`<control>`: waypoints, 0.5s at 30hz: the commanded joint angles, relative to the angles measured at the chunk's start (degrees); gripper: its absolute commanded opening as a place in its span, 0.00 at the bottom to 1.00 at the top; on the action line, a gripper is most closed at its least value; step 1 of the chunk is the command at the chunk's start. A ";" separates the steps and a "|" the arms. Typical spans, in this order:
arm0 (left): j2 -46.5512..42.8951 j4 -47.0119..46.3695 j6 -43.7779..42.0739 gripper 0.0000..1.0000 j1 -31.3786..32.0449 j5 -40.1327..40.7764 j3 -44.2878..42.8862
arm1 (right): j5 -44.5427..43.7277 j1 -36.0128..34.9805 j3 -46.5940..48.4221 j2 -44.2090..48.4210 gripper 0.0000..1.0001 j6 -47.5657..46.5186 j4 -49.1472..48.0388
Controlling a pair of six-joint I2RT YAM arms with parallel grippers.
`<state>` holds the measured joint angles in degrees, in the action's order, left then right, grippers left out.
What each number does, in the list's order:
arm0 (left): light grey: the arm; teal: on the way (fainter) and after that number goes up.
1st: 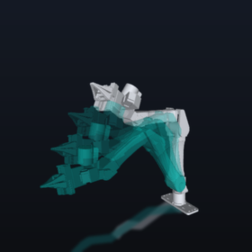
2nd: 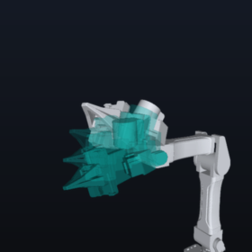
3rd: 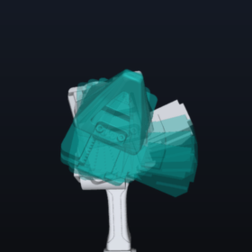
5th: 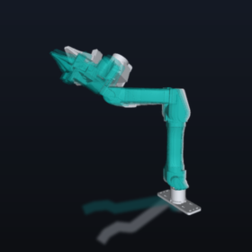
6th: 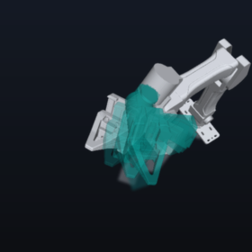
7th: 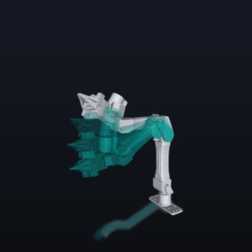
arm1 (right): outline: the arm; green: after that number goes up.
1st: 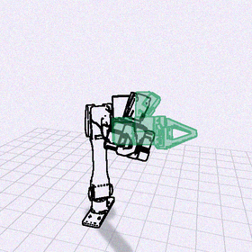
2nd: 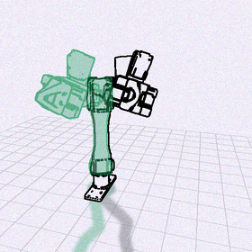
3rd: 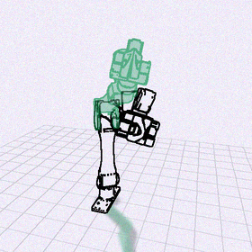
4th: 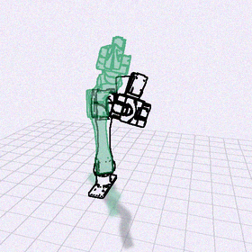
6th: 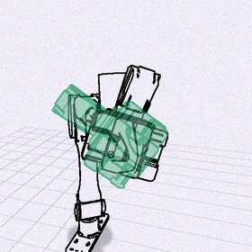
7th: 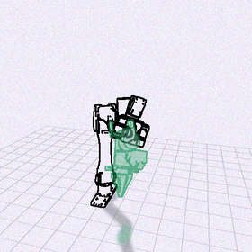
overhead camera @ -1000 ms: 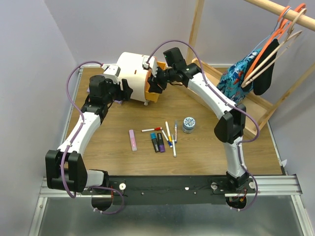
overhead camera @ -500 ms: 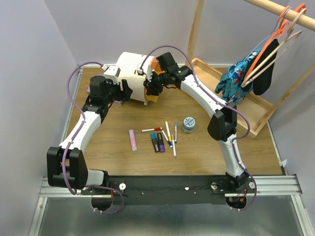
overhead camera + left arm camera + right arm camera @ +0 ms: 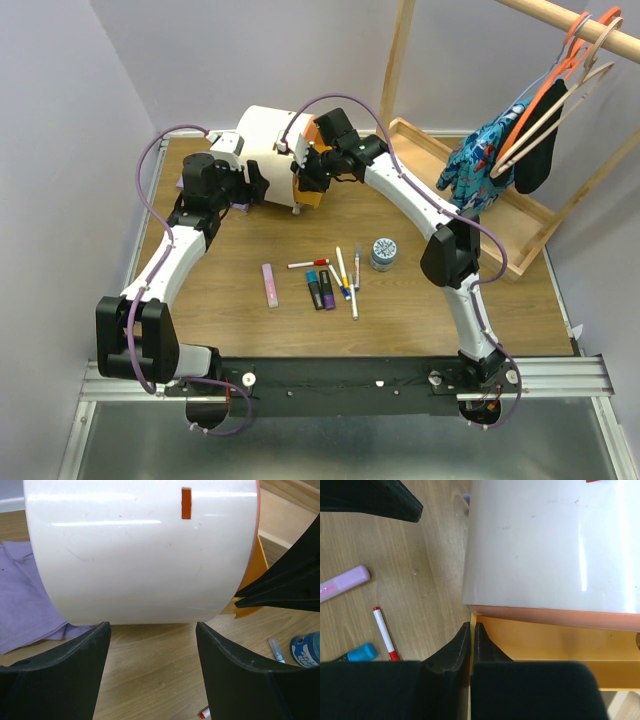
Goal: Sort the stationery into containers
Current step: Open the drawer in the storage box.
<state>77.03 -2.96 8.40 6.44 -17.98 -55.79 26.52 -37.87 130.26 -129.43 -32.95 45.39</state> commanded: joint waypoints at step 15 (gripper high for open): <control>1.54 -2.93 1.09 0.78 -0.28 1.45 0.24 | -7.54 -0.80 -3.25 1.90 0.01 6.32 2.07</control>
<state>78.04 -3.81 9.23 6.44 -17.54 -55.79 22.81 -38.26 128.75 -128.57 -27.90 44.14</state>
